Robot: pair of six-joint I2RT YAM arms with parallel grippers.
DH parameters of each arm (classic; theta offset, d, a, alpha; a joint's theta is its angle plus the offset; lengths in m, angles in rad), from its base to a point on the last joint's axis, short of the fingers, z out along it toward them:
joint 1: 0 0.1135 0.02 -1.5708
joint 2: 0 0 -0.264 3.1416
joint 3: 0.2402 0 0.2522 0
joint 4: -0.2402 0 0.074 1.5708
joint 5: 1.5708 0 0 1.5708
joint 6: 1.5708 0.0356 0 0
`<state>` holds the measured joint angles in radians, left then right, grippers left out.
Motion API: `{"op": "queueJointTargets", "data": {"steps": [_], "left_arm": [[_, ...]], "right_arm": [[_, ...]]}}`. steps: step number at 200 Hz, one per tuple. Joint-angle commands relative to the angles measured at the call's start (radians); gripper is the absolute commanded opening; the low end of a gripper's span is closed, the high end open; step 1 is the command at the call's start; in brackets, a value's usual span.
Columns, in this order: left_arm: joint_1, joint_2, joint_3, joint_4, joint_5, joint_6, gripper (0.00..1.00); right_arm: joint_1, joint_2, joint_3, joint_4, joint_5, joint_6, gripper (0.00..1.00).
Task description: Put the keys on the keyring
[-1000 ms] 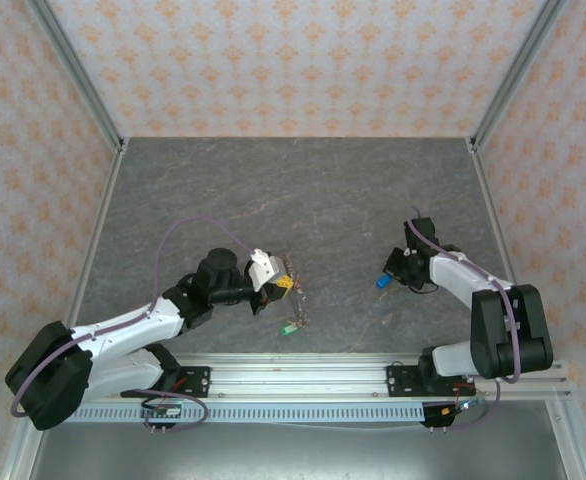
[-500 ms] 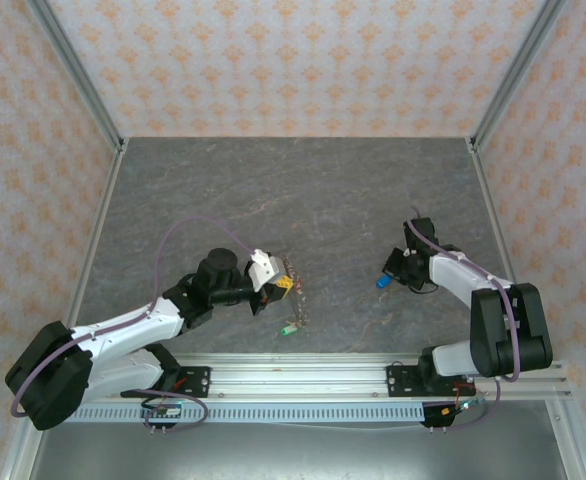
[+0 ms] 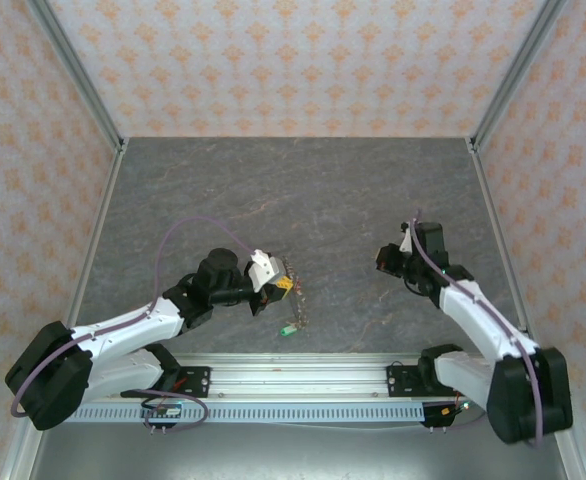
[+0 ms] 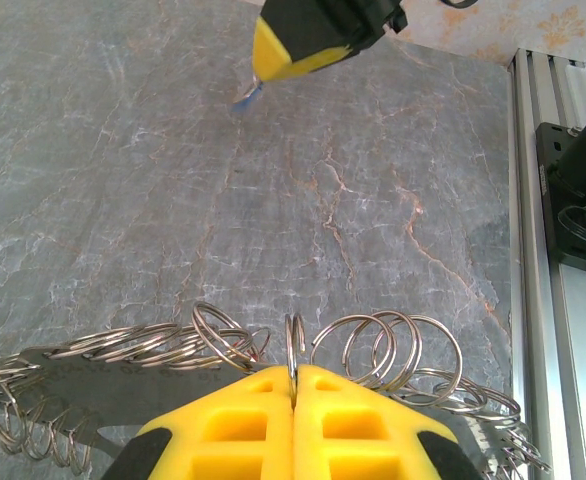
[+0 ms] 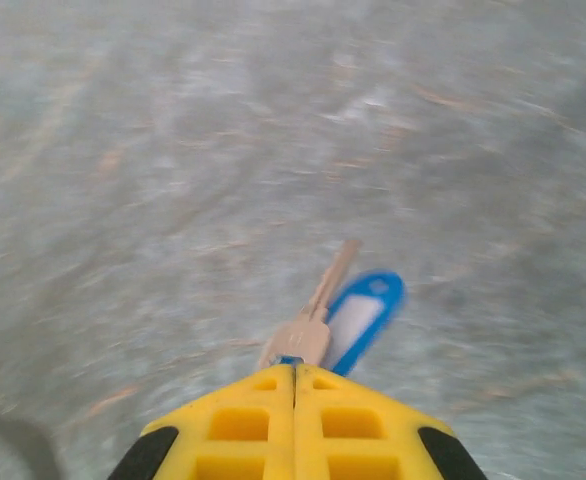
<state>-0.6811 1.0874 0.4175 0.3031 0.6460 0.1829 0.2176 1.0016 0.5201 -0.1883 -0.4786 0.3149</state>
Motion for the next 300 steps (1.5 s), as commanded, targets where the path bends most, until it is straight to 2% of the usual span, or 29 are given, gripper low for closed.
{"op": "queueJointTargets", "data": {"steps": [1,39,80,189,300], "left_arm": [[-0.008,-0.005,0.033,0.034,0.014,-0.007,0.00],[-0.008,-0.040,0.024,0.024,0.009,0.000,0.00],[-0.008,-0.067,0.005,0.029,0.007,0.019,0.00],[-0.007,0.016,0.046,0.056,0.062,0.046,0.00],[-0.011,0.051,0.078,0.017,0.087,0.080,0.00]], "right_arm": [[0.078,-0.082,-0.044,0.165,-0.081,-0.085,0.00],[0.248,-0.177,-0.069,0.243,-0.139,-0.332,0.00],[0.333,-0.211,-0.110,0.323,-0.294,-0.614,0.00],[0.379,-0.118,-0.057,0.331,-0.388,-0.859,0.00],[0.447,0.040,0.016,0.389,-0.457,-0.915,0.00]]}}
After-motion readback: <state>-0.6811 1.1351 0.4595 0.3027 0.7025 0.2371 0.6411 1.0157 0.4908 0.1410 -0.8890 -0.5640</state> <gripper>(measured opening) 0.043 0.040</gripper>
